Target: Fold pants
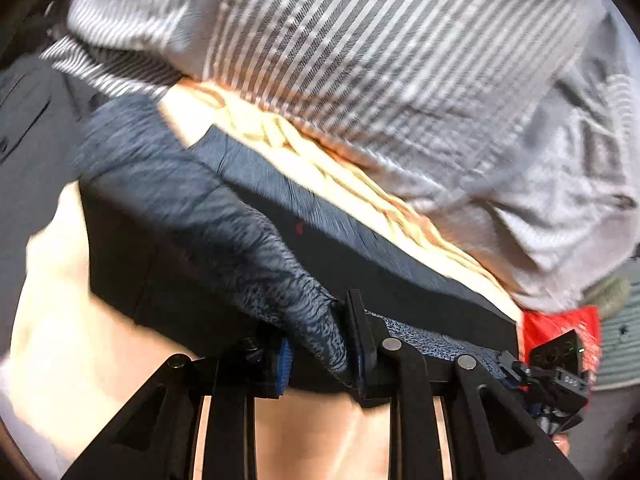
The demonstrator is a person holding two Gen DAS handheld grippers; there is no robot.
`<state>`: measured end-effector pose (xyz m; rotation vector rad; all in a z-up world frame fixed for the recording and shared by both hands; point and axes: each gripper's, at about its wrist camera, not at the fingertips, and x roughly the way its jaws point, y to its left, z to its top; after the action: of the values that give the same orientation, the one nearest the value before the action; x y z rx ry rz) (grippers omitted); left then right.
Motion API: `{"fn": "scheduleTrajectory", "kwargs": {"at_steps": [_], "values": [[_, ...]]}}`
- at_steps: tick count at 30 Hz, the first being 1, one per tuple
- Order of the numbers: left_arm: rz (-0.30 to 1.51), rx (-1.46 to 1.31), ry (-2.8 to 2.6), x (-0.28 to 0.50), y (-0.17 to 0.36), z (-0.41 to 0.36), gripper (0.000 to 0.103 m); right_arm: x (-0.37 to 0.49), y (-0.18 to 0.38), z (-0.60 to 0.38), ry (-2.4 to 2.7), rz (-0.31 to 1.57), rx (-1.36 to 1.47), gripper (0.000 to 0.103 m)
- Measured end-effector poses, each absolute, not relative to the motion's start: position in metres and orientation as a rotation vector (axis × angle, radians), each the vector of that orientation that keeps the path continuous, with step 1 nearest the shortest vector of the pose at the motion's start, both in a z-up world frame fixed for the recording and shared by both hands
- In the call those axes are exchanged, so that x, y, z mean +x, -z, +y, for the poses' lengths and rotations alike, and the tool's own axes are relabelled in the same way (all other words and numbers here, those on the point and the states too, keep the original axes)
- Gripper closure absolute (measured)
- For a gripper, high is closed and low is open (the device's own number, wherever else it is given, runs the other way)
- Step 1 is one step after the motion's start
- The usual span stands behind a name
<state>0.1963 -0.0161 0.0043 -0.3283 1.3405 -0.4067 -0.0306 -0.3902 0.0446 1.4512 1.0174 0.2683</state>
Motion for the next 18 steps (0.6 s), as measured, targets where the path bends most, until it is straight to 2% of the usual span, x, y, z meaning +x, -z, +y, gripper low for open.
{"fn": "scheduleTrajectory", "kwargs": {"at_steps": [5,8,13,14,15,16,17,18], "values": [[1.370,-0.275,0.287,0.237,0.043,-0.039,0.077,0.034,0.009,-0.417,-0.251,1.146,1.421,0.094],[1.389,-0.257,0.244,0.247,0.060,-0.046,0.070,0.058,0.034,-0.424,-0.235,1.196,1.384,0.093],[1.396,-0.205,0.235,0.245,0.048,-0.051,0.069,0.079,0.063,-0.429,-0.221,1.297,1.316,0.091],[1.390,-0.191,0.223,0.243,0.041,-0.049,0.062,0.080,0.064,-0.428,-0.223,1.303,1.313,0.090],[1.374,-0.170,0.195,0.241,0.033,-0.046,0.036,0.081,0.064,-0.428,-0.227,1.306,1.313,0.088],[1.336,-0.147,0.154,0.239,0.022,-0.040,0.027,0.081,0.064,-0.428,-0.230,1.311,1.314,0.082],[1.292,-0.133,0.126,0.236,0.011,-0.034,0.024,0.083,0.063,-0.429,-0.234,1.314,1.320,0.078],[1.281,-0.117,0.117,0.235,0.004,-0.031,0.024,0.084,0.061,-0.430,-0.238,1.313,1.332,0.067]]}}
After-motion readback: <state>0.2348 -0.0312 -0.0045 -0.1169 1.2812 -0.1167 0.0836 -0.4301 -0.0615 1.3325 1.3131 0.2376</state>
